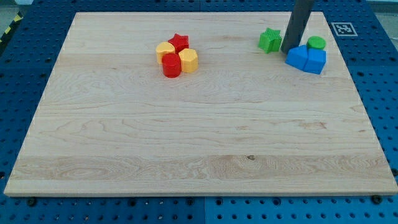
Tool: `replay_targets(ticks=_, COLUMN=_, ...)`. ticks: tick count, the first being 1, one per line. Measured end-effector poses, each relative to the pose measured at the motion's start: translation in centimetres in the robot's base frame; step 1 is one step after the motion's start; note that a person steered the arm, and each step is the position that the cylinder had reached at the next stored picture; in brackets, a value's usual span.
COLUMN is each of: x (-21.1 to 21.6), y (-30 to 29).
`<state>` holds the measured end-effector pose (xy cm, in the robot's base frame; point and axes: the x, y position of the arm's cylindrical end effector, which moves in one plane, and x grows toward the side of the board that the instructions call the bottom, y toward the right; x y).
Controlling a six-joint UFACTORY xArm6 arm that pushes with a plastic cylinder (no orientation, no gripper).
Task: Separate the green and the blue blocks
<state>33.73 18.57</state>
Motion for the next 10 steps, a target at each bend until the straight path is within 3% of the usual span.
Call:
replay_targets(ticks=1, x=0.7, y=-0.5)
replay_targets(ticks=2, x=-5.9, y=-1.7)
replay_targets(ticks=3, x=-8.2, y=1.9)
replay_targets(ticks=4, x=-4.0, y=9.1)
replay_targets(ticks=5, x=-2.3, y=10.0)
replay_targets(ticks=7, x=-1.6, y=1.9)
replay_targets(ticks=8, x=-1.8, y=0.7)
replay_targets(ticks=10, x=3.2, y=3.3)
